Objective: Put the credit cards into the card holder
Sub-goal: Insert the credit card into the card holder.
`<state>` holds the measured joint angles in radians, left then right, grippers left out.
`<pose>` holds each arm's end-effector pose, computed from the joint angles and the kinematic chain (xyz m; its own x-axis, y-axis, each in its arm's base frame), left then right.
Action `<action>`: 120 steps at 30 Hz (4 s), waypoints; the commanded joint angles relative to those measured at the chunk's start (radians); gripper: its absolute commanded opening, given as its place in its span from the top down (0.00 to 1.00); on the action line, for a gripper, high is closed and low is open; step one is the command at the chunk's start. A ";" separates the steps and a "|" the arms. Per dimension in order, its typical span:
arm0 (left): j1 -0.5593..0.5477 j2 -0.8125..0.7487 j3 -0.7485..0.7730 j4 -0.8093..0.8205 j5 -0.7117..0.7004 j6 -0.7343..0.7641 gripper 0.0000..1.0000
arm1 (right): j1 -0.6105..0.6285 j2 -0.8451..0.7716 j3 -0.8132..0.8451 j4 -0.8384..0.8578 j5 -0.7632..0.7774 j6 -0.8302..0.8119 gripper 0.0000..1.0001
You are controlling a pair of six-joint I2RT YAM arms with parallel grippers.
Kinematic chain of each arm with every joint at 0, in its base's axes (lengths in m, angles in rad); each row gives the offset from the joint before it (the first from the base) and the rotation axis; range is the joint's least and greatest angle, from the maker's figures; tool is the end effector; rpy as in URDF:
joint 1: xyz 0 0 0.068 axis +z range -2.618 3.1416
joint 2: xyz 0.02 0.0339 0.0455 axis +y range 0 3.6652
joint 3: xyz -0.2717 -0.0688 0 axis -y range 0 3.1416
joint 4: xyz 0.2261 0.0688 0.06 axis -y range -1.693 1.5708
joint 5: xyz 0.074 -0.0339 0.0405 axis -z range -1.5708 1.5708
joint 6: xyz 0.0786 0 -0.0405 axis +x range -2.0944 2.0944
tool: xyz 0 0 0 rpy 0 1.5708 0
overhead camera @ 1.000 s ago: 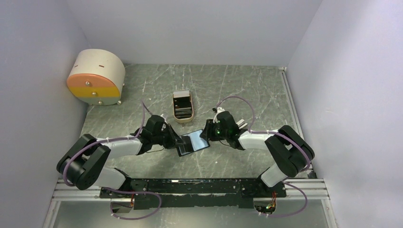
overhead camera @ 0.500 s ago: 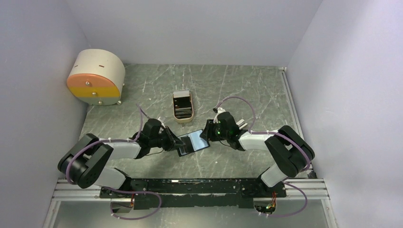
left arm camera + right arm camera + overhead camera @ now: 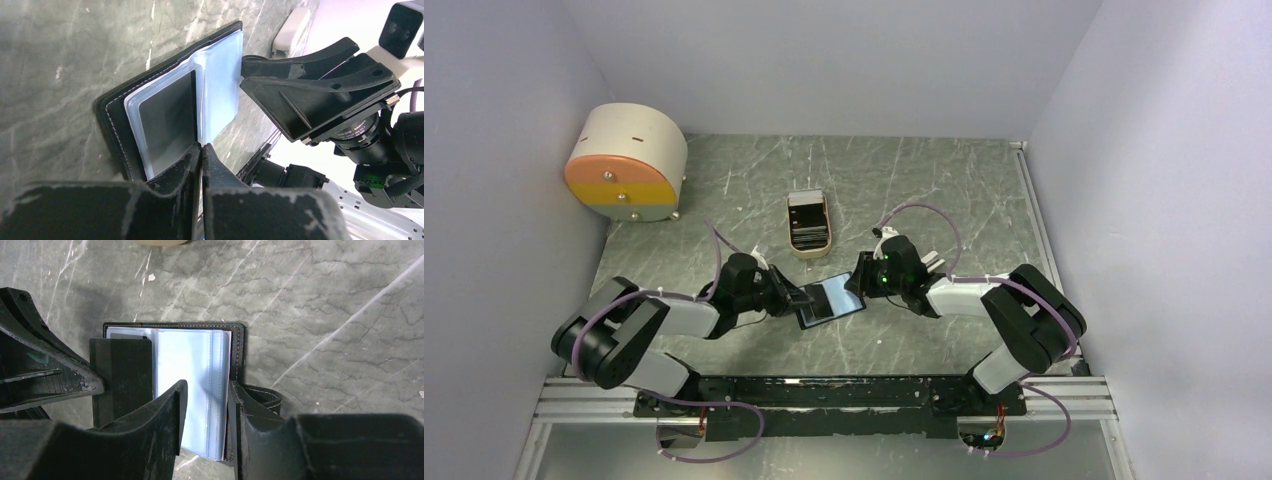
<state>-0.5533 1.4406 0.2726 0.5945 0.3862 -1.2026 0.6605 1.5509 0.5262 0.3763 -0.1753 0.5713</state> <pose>0.1987 -0.1575 0.1188 -0.8715 -0.4776 -0.1117 -0.1586 0.4898 -0.8573 0.2316 0.1973 0.1317 -0.7872 0.0627 -0.6135 -0.3426 0.7827 0.5196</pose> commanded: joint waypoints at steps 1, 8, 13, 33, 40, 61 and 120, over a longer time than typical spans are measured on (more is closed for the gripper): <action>0.007 0.026 0.005 0.118 0.034 0.006 0.91 | 0.001 0.006 -0.024 -0.063 0.010 -0.008 0.60; 0.007 0.075 -0.005 0.164 0.049 -0.016 0.91 | 0.001 0.004 -0.020 -0.066 0.013 -0.008 0.60; 0.007 0.118 -0.021 0.221 0.065 -0.027 0.91 | 0.001 0.007 -0.019 -0.065 0.010 -0.008 0.60; 0.007 0.109 0.008 0.035 -0.025 0.026 0.91 | 0.002 -0.006 -0.021 -0.067 0.012 -0.011 0.60; 0.007 0.097 0.013 0.028 -0.040 0.036 0.91 | 0.001 -0.010 -0.024 -0.068 0.011 -0.014 0.60; 0.007 0.185 0.038 0.157 0.020 0.065 0.91 | 0.001 0.009 -0.017 -0.061 0.006 -0.009 0.60; -0.091 0.107 0.093 -0.171 -0.145 0.053 0.68 | 0.001 -0.022 -0.014 -0.073 0.007 -0.011 0.59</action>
<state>-0.6361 1.5311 0.3706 0.5255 0.2924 -1.1812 0.6605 1.5394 0.5262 0.3588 -0.1753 0.5709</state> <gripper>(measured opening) 0.386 0.403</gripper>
